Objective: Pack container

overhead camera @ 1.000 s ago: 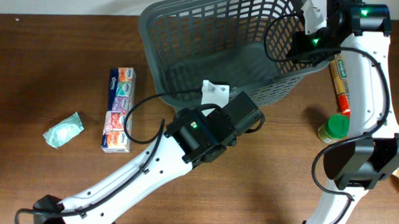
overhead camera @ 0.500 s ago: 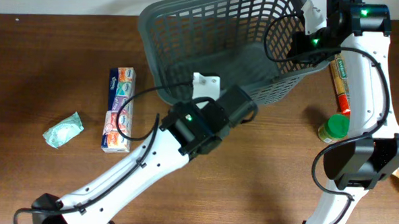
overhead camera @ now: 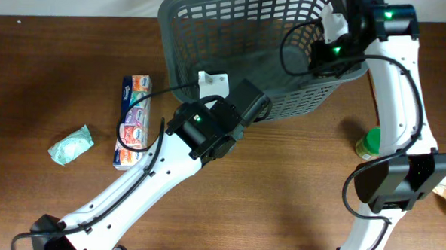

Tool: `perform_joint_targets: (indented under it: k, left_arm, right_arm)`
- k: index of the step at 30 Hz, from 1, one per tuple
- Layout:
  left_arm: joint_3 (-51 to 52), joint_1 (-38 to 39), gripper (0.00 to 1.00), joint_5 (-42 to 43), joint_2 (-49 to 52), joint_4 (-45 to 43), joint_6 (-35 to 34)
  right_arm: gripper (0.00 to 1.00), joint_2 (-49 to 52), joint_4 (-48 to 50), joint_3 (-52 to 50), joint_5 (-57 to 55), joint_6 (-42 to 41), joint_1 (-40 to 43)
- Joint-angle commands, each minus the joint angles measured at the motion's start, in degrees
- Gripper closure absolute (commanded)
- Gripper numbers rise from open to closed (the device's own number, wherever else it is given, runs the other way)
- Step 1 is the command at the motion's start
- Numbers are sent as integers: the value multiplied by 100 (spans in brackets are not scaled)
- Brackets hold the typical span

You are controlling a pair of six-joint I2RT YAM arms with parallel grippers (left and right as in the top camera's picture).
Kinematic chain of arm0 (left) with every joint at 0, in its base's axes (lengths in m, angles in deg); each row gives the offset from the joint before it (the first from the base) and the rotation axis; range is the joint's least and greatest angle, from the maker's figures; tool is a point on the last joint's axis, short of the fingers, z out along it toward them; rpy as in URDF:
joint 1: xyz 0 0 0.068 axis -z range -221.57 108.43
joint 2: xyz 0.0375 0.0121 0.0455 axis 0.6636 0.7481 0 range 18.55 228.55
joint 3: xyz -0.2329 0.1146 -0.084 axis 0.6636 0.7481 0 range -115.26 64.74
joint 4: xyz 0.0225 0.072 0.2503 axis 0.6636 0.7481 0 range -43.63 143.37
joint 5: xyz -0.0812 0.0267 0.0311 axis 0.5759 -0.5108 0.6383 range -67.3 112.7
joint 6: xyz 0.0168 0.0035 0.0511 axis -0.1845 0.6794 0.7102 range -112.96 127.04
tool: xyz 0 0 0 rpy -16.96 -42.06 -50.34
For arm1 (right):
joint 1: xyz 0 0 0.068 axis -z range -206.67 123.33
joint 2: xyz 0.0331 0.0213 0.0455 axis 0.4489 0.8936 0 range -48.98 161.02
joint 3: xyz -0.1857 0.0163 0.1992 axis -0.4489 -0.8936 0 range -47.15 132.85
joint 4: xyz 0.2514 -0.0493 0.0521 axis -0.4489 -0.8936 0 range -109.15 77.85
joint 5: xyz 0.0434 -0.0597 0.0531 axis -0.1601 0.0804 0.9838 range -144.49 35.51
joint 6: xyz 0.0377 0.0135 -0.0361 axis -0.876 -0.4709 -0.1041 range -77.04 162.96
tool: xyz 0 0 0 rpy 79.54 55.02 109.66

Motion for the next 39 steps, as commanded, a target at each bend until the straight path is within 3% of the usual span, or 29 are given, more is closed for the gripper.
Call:
perform_joint_targets:
  k: [1,29,35,39]
  left_arm:
    - [-83,-81,98,-151,20,-15,15]
    - [-83,-944,96,-166,20,-208,459]
    - [-83,-940,75,-146,17,-205,710]
    - [-85,-940,74,-144,17,-201,721]
  right_arm:
    - [96,2,-50,-107,79,-15,-223]
    - [96,0,-516,-105,-356,-15,-879]
    - [96,0,-516,-61,-376,-15,-898]
    - [89,-2,-518,284,-372,-17,-898]
